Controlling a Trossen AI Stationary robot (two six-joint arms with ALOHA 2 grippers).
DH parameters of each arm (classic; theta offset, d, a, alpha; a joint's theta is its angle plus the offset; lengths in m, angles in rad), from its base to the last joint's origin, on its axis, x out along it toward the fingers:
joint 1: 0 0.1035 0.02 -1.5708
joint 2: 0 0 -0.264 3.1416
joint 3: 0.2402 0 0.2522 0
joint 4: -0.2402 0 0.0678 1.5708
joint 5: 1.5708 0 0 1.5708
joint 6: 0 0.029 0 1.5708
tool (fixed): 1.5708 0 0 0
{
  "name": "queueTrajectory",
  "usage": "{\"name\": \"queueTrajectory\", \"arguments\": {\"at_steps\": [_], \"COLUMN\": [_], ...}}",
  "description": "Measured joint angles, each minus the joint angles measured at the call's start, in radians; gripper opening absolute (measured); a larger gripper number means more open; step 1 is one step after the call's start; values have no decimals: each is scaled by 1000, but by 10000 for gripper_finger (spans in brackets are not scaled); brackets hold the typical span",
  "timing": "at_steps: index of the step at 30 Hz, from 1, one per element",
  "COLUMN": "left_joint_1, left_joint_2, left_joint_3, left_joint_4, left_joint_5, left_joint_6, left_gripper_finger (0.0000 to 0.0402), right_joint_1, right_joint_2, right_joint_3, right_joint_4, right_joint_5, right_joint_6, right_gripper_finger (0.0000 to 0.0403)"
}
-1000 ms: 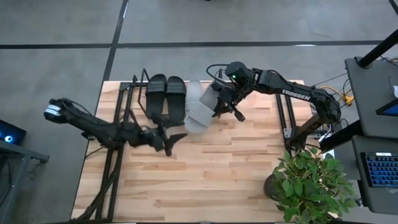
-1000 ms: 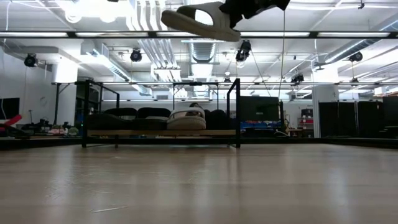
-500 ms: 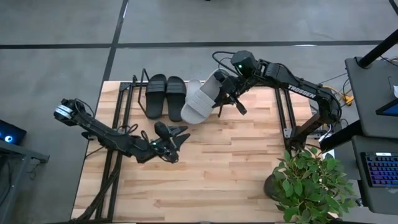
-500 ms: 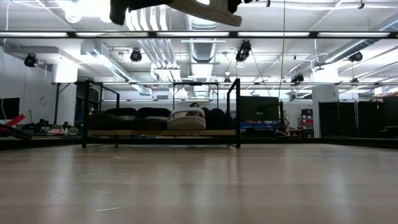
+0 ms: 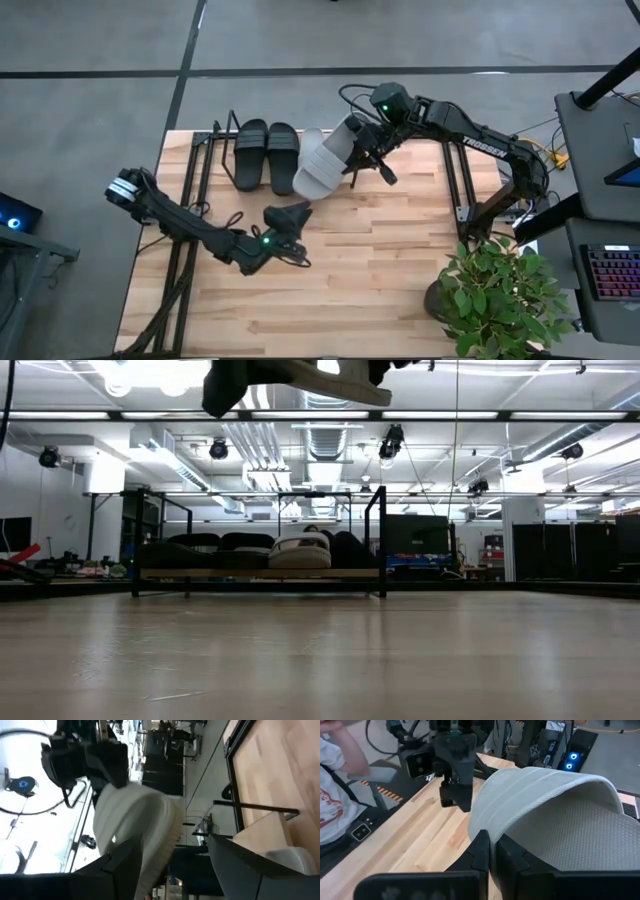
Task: Pick and place slides into the shelf
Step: Put the gray slide on the shelf
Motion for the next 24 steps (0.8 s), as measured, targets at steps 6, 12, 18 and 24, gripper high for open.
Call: {"name": "queueTrajectory", "arguments": {"at_steps": [6,12,18,24], "left_joint_1": [1,29,51,64], "left_joint_2": [32,5,-3,1], "left_joint_3": [43,38,30,29], "left_joint_4": [3,7,2,-18], "left_joint_5": [2,-6,-13,-20], "left_joint_6": [14,6,-21,-24], "left_gripper_finger": [209,209,209,209], "right_joint_1": [0,1,5,8], "right_joint_2": [0,0,0,0], "right_joint_3": [-1,-1,-1,-1], "right_joint_4": [-22,-55,-74,-76], "right_joint_5": [0,-10,-20,-21], "right_joint_6": [10,1,-3,18], "right_gripper_finger": [9,9,9,9]}}
